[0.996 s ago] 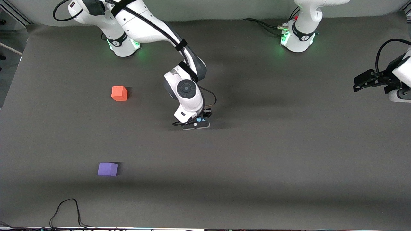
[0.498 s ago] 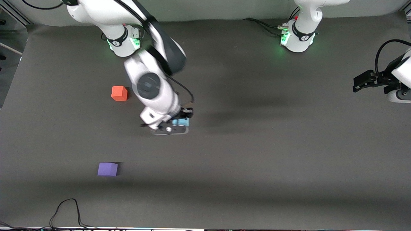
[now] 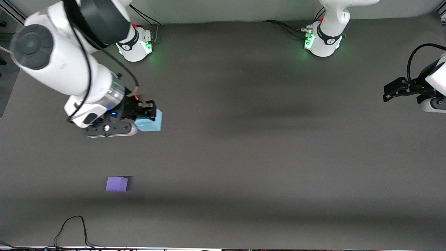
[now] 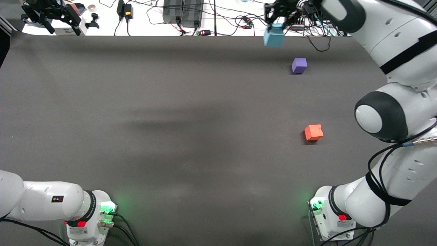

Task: Place blue block between orange and purple blocks
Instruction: 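Carry the blue cube with the right gripper between orange and purple cubes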

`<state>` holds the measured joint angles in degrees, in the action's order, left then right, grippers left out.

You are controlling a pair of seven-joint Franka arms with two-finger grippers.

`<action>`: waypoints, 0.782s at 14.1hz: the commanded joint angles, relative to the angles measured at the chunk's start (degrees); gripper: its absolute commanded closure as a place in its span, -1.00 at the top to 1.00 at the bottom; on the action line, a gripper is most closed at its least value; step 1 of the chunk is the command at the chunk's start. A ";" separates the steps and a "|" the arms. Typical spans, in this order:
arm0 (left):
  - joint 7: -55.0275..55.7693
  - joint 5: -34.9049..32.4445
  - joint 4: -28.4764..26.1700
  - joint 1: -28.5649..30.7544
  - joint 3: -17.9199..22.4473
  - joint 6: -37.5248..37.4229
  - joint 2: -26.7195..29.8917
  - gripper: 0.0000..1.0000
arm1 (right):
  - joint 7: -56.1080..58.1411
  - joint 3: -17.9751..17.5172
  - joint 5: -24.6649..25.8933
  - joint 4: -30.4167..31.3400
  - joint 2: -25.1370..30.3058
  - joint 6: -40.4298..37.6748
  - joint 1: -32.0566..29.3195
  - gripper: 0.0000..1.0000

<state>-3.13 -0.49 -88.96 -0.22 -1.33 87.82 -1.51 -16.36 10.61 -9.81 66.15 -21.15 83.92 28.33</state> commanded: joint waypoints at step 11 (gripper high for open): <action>-0.64 0.40 -1.31 -0.48 0.36 1.66 0.72 1.00 | 24.53 15.85 -0.64 39.65 9.39 25.82 -0.65 -0.41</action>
<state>-3.14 -0.48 -89.47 -0.23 -1.34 88.58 -1.52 7.58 26.51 -9.90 97.42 -13.71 103.01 26.76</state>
